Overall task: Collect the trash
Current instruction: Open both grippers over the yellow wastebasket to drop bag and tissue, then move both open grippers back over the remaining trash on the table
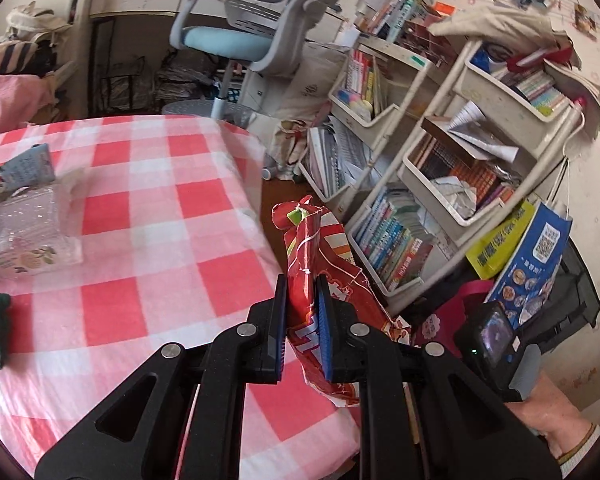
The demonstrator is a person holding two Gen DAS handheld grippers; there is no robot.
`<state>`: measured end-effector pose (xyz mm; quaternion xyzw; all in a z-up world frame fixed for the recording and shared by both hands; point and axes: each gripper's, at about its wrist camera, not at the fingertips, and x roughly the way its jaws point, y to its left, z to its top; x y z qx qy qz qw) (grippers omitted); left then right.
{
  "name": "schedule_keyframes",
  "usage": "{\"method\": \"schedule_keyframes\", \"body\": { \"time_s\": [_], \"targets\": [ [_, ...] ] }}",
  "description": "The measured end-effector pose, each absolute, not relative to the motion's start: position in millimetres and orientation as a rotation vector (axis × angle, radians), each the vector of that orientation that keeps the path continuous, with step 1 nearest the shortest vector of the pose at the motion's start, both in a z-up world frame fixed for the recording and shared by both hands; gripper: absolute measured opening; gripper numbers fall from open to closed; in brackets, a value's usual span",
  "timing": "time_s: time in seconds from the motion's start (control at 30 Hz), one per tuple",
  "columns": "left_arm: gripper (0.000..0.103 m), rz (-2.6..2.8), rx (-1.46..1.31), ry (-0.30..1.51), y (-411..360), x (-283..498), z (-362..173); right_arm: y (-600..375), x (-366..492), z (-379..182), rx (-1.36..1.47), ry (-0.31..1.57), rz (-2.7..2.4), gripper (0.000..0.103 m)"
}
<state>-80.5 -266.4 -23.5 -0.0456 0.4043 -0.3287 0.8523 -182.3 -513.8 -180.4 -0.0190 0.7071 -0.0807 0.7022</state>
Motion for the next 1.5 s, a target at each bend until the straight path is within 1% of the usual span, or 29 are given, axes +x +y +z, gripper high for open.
{"method": "schedule_keyframes", "body": {
  "time_s": [0.03,0.07,0.13,0.2,0.27,0.37,0.43,0.5,0.6,0.8,0.9,1.0,1.1,1.17,1.27,1.4,1.5],
  "targets": [
    [0.013,-0.709,-0.072,0.857,-278.2,-86.2,-27.1,-519.1,-186.4,-187.7,-0.052,1.601,-0.185,0.03],
    [0.013,-0.727,-0.05,0.865,-289.6,-91.9,-31.0,-525.0,-189.7,-191.0,-0.054,1.608,-0.195,0.043],
    [0.013,-0.768,-0.008,0.884,-314.2,-105.6,-40.6,-540.3,-197.1,-186.5,-0.009,1.572,-0.217,0.056],
    [0.013,-0.808,0.042,0.902,-337.4,-120.5,-51.6,-557.7,-204.3,-176.8,0.057,1.507,-0.252,0.058],
    [0.013,-0.848,0.084,0.927,-359.8,-136.2,-64.7,-573.9,-208.3,-165.6,0.088,1.426,-0.323,0.064],
    [0.014,-0.906,0.123,0.972,-387.8,-157.8,-87.3,-596.2,-217.7,-135.2,0.172,1.261,-0.413,0.067],
    [0.025,-0.95,0.163,1.011,-404.8,-172.5,-103.4,-600.6,-221.5,-113.7,0.212,1.147,-0.433,0.069],
    [0.037,-0.986,0.196,1.033,-414.7,-184.3,-112.8,-596.7,-221.8,-101.1,0.218,1.084,-0.42,0.07],
    [0.049,-0.993,0.189,1.029,-413.6,-189.1,-111.4,-584.2,-212.6,-94.4,0.161,1.05,-0.39,0.07],
    [0.054,-0.904,0.081,0.974,-368.0,-172.0,-87.0,-557.4,-189.8,-71.3,0.085,0.947,-0.305,0.07],
    [0.056,-0.828,0.033,0.933,-322.0,-159.0,-64.8,-536.1,-183.0,-59.0,0.034,0.874,-0.227,0.07],
    [0.058,-0.745,-0.045,0.893,-265.8,-147.4,-39.3,-500.0,-180.7,-43.8,-0.024,0.813,-0.153,0.073],
    [0.061,-0.679,-0.125,0.852,-205.7,-145.2,-17.1,-464.3,-183.6,-20.3,-0.065,0.758,-0.077,0.074],
    [0.064,-0.64,-0.162,0.815,-168.1,-146.1,-6.8,-441.9,-185.8,-0.5,-0.094,0.707,-0.028,0.077],
    [0.065,-0.549,-0.172,0.774,-128.3,-147.2,-2.3,-421.9,-189.8,15.2,-0.113,0.655,0.028,0.079],
    [0.066,-0.428,-0.177,0.773,-101.1,-133.7,-4.4,-400.7,-191.3,10.0,-0.184,0.674,0.028,0.079],
    [0.066,-0.352,-0.132,0.754,-88.8,-128.4,-5.5,-392.5,-193.3,6.1,-0.15,0.673,0.027,0.079]
  ]
}}
